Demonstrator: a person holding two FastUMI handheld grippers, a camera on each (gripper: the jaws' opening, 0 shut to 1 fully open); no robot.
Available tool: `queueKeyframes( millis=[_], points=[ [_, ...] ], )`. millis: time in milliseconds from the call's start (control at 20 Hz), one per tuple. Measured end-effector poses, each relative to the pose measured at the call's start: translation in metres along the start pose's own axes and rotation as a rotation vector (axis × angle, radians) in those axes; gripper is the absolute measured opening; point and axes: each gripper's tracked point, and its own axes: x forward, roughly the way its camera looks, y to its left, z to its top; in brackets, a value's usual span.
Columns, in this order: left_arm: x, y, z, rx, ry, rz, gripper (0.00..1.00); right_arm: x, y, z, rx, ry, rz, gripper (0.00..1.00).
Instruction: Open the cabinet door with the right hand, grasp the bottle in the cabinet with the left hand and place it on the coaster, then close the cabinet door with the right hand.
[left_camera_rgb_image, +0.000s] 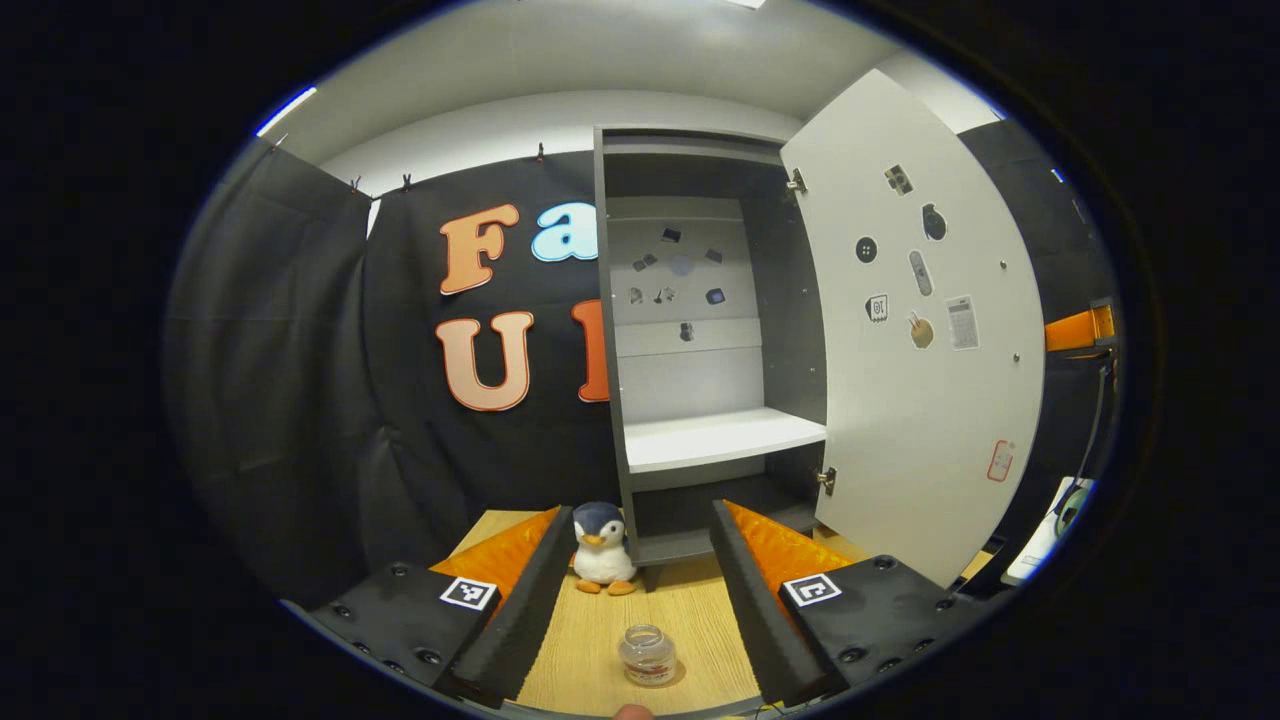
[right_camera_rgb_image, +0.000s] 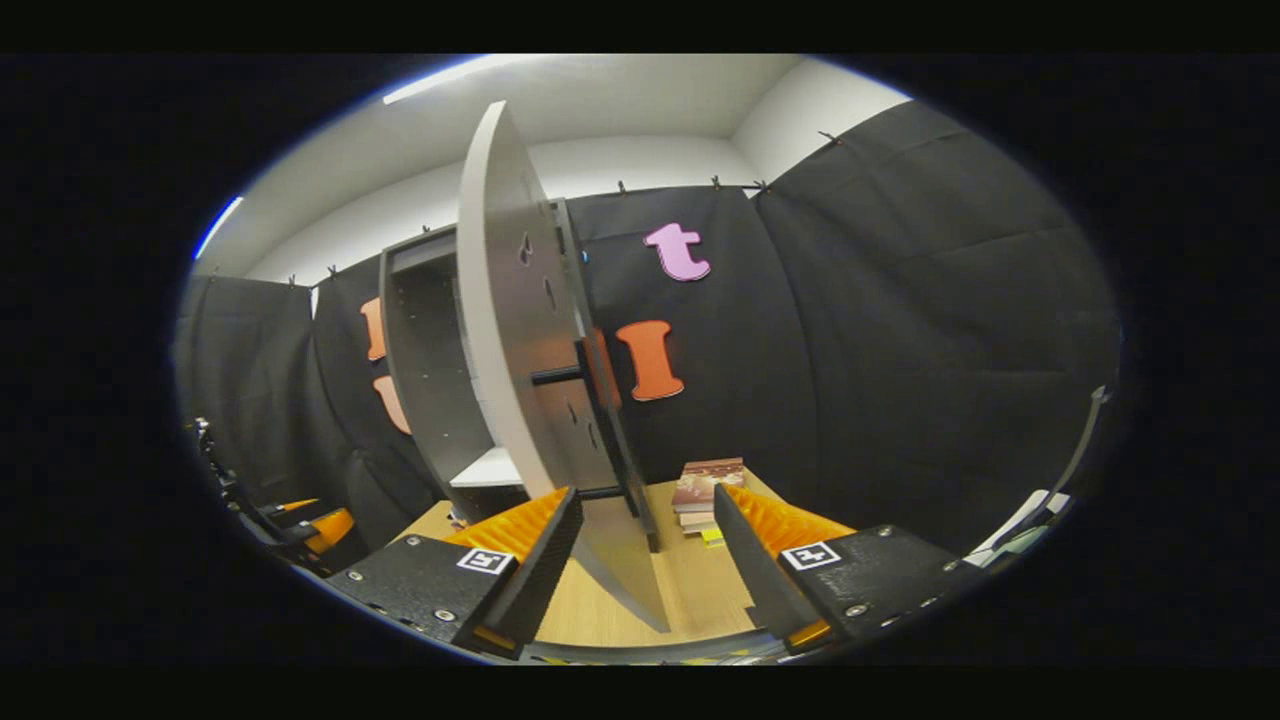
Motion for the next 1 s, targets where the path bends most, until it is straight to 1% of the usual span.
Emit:
queueKeyframes(
  millis=[200,350,400,450,550,850,900,1000],
  points=[
    [0.008,0.012,-0.011,-0.012,0.034,0.026,0.89,0.007,0.001,-0.004,-0.023,0.007,0.003,0.82],
    [0.012,0.019,-0.020,-0.027,0.059,0.031,0.89,0.009,0.013,-0.004,-0.060,0.003,0.022,0.82],
    [0.015,0.022,-0.022,-0.031,0.063,0.034,0.89,0.008,0.019,-0.005,-0.075,0.003,0.032,0.88],
    [0.018,0.023,-0.023,-0.034,0.067,0.035,0.89,0.008,0.027,-0.007,-0.087,0.003,0.044,0.81],
    [0.022,0.027,-0.026,-0.040,0.075,0.041,0.89,0.009,0.046,-0.011,-0.092,0.012,0.083,0.81],
    [0.022,0.044,-0.030,-0.025,0.080,0.065,0.89,0.021,0.116,-0.026,-0.083,0.035,0.237,0.80],
    [0.022,0.049,-0.032,-0.026,0.084,0.077,0.89,0.024,0.125,-0.028,-0.088,0.038,0.253,0.80],
    [0.019,0.065,-0.032,-0.025,0.085,0.109,0.89,0.037,0.142,-0.031,-0.110,0.030,0.261,0.80]
  ],
)
